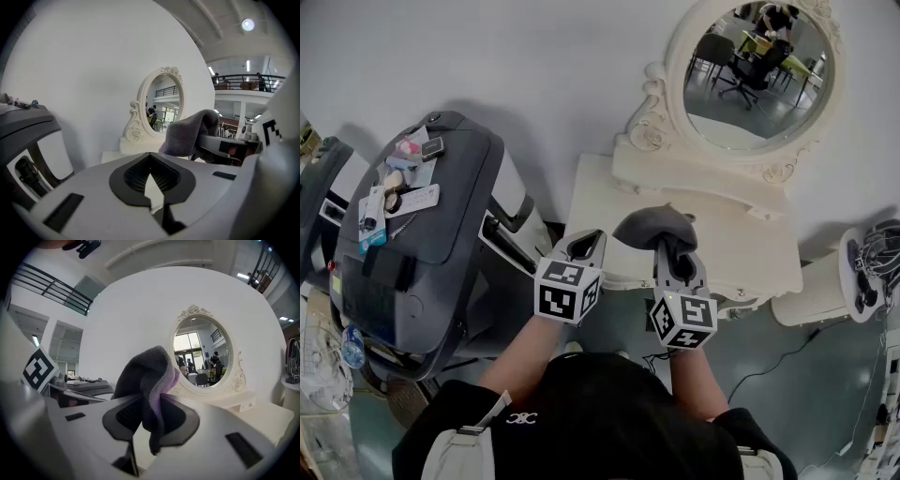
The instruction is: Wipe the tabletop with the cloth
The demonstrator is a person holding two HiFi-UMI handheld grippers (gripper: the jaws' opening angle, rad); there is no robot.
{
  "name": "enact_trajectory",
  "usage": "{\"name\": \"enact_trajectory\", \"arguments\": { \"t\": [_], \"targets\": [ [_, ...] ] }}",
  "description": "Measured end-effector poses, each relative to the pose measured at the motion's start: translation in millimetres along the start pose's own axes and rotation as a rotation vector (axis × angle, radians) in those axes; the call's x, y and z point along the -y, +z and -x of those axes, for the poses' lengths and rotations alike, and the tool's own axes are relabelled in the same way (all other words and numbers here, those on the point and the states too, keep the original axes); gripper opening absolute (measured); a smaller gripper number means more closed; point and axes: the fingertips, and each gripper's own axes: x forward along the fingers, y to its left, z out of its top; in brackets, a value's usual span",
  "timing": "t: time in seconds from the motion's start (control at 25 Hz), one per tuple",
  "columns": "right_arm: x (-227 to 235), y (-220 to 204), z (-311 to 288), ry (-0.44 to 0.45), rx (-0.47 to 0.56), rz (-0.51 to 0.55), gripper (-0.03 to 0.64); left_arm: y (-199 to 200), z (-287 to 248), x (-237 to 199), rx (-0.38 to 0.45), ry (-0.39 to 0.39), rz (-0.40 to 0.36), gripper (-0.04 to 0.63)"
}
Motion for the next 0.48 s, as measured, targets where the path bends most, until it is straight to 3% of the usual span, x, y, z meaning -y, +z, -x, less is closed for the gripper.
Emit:
{"name": "enact_trajectory", "arguments": {
  "t": [0.48],
  "targets": [
    [-30,3,-11,-0.030,0.034,-0.004,0.086,1,7,-29,0.007,-0.044,-0.008,0.000]
  ]
}}
